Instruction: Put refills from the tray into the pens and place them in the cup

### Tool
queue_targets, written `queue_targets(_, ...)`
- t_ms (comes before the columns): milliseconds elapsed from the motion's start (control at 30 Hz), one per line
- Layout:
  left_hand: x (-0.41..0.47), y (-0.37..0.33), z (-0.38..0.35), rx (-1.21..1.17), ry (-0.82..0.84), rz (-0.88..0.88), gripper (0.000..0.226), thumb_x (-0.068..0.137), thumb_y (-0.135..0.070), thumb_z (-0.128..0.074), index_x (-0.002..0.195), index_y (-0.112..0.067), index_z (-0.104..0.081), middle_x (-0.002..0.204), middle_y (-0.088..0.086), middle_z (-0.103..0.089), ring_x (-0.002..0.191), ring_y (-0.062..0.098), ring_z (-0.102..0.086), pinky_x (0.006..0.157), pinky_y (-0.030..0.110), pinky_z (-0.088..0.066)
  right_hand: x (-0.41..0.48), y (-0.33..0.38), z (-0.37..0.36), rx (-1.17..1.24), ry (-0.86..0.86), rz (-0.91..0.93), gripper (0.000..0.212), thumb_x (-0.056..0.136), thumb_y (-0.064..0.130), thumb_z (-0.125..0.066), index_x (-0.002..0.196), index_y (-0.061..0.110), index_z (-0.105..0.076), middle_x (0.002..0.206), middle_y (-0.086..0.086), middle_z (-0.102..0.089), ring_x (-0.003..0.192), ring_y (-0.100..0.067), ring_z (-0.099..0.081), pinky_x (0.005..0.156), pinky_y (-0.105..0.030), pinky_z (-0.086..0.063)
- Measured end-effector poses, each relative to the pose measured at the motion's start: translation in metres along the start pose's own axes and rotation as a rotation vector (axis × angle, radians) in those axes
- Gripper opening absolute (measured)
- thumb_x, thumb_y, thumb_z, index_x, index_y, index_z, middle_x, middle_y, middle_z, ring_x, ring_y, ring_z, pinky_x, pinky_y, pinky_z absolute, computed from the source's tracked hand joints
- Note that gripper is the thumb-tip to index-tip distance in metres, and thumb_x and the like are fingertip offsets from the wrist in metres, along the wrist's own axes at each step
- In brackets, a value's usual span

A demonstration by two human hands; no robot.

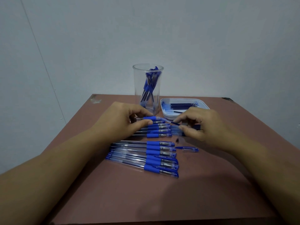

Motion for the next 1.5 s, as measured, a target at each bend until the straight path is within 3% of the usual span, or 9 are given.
queue_targets(333,-0.001,-0.018,-0.002,0.026,0.021,-0.074,0.045,0.078,-0.061,-0.054,0.107,-0.034,-0.074,0.085,-0.015,-0.073,0.071,0.001,-0.064,0.062,0.02,-0.054,0.005,0.013,0.002,-0.052,-0.024,0.075,0.026,0.089,0.036,-0.06,0.114,0.037,-0.062,0.094,0.02,-0.058,0.088,-0.002,-0.057,0.075,-0.017,-0.046)
queue_targets(467,0.0,-0.01,0.001,0.002,-0.016,-0.021,0.041,0.076,-0.059,-0.057,0.105,-0.036,-0.073,0.086,-0.019,-0.071,0.072,0.001,-0.063,0.061,0.016,-0.051,-0.001,0.0,0.02,-0.049,-0.073,0.025,0.019,0.086,0.02,-0.071,0.102,0.025,-0.062,0.093,0.018,-0.058,0.089,-0.002,-0.055,0.074,-0.009,-0.041)
queue_targets(600,-0.001,-0.007,0.0,-0.025,-0.02,-0.002,0.039,0.075,-0.061,-0.057,0.103,-0.039,-0.073,0.081,-0.023,-0.068,0.073,0.0,-0.063,0.06,0.012,-0.049,0.0,-0.002,0.013,-0.001,-0.085,-0.006,0.023,0.087,0.011,-0.068,0.092,0.032,-0.06,0.09,0.019,-0.059,0.087,0.0,-0.058,0.074,-0.012,-0.046)
queue_targets(800,0.0,-0.008,-0.003,-0.019,-0.009,-0.007,0.039,0.075,-0.059,-0.058,0.104,-0.038,-0.073,0.078,-0.026,-0.065,0.073,0.0,-0.062,0.059,0.011,-0.047,0.001,0.003,0.004,0.033,-0.06,0.015,0.024,0.089,0.032,-0.063,0.113,0.039,-0.063,0.099,0.02,-0.059,0.094,-0.002,-0.058,0.077,-0.01,-0.042)
queue_targets(967,0.0,-0.006,0.0,-0.036,-0.018,0.003,0.033,0.075,-0.058,-0.059,0.102,-0.043,-0.07,0.078,-0.028,-0.064,0.074,-0.002,-0.061,0.058,0.01,-0.046,0.0,-0.003,0.018,0.012,-0.146,0.007,0.012,0.086,0.014,-0.069,0.098,0.016,-0.067,0.086,0.018,-0.059,0.082,-0.007,-0.057,0.071,-0.025,-0.048)
queue_targets(1133,-0.001,-0.012,-0.006,-0.039,0.011,-0.021,0.036,0.075,-0.06,-0.058,0.103,-0.042,-0.071,0.081,-0.026,-0.067,0.076,0.0,-0.064,0.063,0.014,-0.051,0.003,0.004,0.0,0.017,-0.086,0.02,0.013,0.091,0.027,-0.064,0.103,0.031,-0.068,0.092,0.02,-0.061,0.088,-0.001,-0.058,0.071,-0.012,-0.046)
queue_targets(1233,-0.001,-0.012,-0.004,-0.043,0.007,-0.019,0.031,0.075,-0.059,-0.058,0.102,-0.046,-0.068,0.081,-0.03,-0.064,0.079,-0.002,-0.064,0.065,0.012,-0.051,0.003,0.006,0.001,0.058,-0.095,0.004,0.021,0.089,0.026,-0.068,0.109,0.033,-0.064,0.093,0.016,-0.062,0.087,-0.005,-0.06,0.074,-0.016,-0.049)
queue_targets(1333,-0.001,-0.013,-0.003,-0.05,0.002,-0.019,0.029,0.075,-0.061,-0.056,0.101,-0.05,-0.063,0.081,-0.032,-0.062,0.082,-0.003,-0.063,0.067,0.011,-0.051,0.001,0.002,0.007,0.078,-0.146,-0.037,0.021,0.087,0.019,-0.07,0.1,0.033,-0.059,0.085,0.014,-0.06,0.08,-0.008,-0.059,0.07,-0.019,-0.049)
queue_targets(1500,-0.001,-0.014,-0.007,-0.036,0.022,-0.034,0.041,0.075,-0.061,-0.056,0.104,-0.038,-0.072,0.082,-0.024,-0.068,0.08,-0.001,-0.065,0.068,0.019,-0.056,0.004,0.009,-0.005,0.045,-0.089,0.01,0.017,0.089,0.018,-0.067,0.098,0.033,-0.066,0.089,0.019,-0.06,0.085,-0.003,-0.059,0.071,-0.013,-0.046)
Point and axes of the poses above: each hand's wrist, its own x-axis towards the middle knuckle, its own z-axis out of the back of the hand, y = z × x, the point moved 10 cm from there along x, towards the middle knuckle
